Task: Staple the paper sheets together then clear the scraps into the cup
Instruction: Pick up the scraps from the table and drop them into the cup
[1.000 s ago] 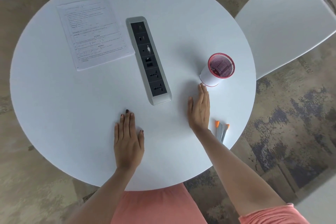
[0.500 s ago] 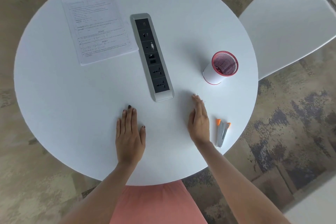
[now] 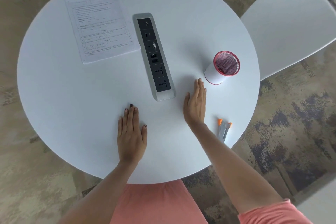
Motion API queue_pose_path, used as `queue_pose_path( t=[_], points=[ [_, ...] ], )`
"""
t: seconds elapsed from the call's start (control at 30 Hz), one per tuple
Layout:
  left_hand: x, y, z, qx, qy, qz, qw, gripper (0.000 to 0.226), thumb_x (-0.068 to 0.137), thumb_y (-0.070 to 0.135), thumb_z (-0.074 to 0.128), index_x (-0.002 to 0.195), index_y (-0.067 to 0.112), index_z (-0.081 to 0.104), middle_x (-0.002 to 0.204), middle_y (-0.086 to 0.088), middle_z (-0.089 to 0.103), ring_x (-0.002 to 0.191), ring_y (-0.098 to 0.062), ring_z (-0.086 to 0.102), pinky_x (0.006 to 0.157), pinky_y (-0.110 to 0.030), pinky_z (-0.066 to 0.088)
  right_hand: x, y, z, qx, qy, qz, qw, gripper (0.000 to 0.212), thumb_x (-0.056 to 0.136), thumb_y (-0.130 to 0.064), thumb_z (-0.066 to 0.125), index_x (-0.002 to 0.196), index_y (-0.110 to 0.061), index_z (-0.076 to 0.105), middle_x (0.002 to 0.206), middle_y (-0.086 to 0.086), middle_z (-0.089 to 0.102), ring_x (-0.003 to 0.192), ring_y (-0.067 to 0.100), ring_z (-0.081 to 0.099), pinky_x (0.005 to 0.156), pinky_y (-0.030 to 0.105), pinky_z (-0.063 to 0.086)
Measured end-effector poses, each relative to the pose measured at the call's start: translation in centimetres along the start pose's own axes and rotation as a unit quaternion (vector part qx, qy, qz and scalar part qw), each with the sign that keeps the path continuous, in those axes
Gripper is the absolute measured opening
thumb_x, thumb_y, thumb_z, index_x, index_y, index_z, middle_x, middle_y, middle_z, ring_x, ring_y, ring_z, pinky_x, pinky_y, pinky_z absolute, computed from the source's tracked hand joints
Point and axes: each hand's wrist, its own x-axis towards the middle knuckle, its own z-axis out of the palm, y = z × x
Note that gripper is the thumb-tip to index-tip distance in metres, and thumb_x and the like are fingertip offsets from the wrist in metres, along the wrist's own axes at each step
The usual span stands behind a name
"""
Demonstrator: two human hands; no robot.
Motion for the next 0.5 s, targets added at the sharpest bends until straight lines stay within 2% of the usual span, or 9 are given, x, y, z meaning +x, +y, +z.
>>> queue_pose_path(
  t=[0.13,0.23,0.3,0.37,0.43,0.5],
  points=[
    [-0.1,0.0,0.0,-0.005,0.002,-0.004,1.000,0.058,0.099,0.025,0.037,0.152,0.004,0.025,0.162,-0.009,0.023,0.150,-0.023,0.021,0.123,-0.043,0.019,3.8,-0.3,-0.1,-0.028,-0.026,0.002,0.999,0.061,0.086,0.012,0.030,0.145,0.003,0.026,0.152,0.021,0.029,0.142,0.033,0.025,0.118,0.041,0.022],
    [0.0,0.0,-0.1,-0.006,0.001,-0.004,1.000,0.058,0.100,0.026,0.036,0.153,0.005,0.025,0.162,-0.009,0.024,0.150,-0.023,0.021,0.122,-0.044,0.020,4.3,0.4,0.0,-0.051,-0.053,-0.041,0.996,0.066,0.080,0.020,0.028,0.144,0.005,0.030,0.150,0.021,0.033,0.141,0.034,0.028,0.118,0.038,0.023],
    [0.0,0.0,-0.1,-0.003,-0.001,-0.004,1.000,0.058,0.100,0.026,0.035,0.153,0.005,0.025,0.162,-0.009,0.023,0.150,-0.023,0.020,0.122,-0.044,0.020,3.3,1.1,0.0,-0.068,-0.051,-0.077,0.993,0.063,0.078,0.022,0.032,0.139,0.008,0.038,0.145,0.024,0.040,0.137,0.038,0.035,0.115,0.039,0.028],
    [0.0,0.1,-0.2,-0.002,-0.002,-0.004,1.000,0.058,0.100,0.026,0.034,0.153,0.005,0.025,0.162,-0.008,0.023,0.151,-0.023,0.020,0.123,-0.044,0.019,1.4,2.0,0.1,-0.086,-0.039,-0.124,0.988,0.058,0.076,0.020,0.035,0.132,0.012,0.045,0.138,0.028,0.047,0.130,0.043,0.043,0.110,0.047,0.034],
    [-0.1,0.1,-0.2,-0.003,-0.002,-0.003,1.000,0.057,0.100,0.027,0.033,0.153,0.004,0.025,0.162,-0.009,0.023,0.151,-0.023,0.020,0.123,-0.044,0.019,-0.9,2.8,-0.2,-0.100,-0.050,-0.160,0.981,0.056,0.078,0.017,0.030,0.131,0.013,0.046,0.137,0.028,0.048,0.129,0.044,0.044,0.110,0.052,0.033],
    [-0.1,0.0,-0.2,-0.003,0.000,0.000,1.000,0.057,0.100,0.027,0.032,0.152,0.004,0.025,0.162,-0.010,0.023,0.150,-0.024,0.020,0.123,-0.044,0.019,-2.7,3.2,-1.0,-0.100,-0.057,-0.179,0.977,0.055,0.081,0.012,0.024,0.132,0.012,0.045,0.139,0.027,0.047,0.131,0.042,0.042,0.113,0.051,0.029]
  ],
)
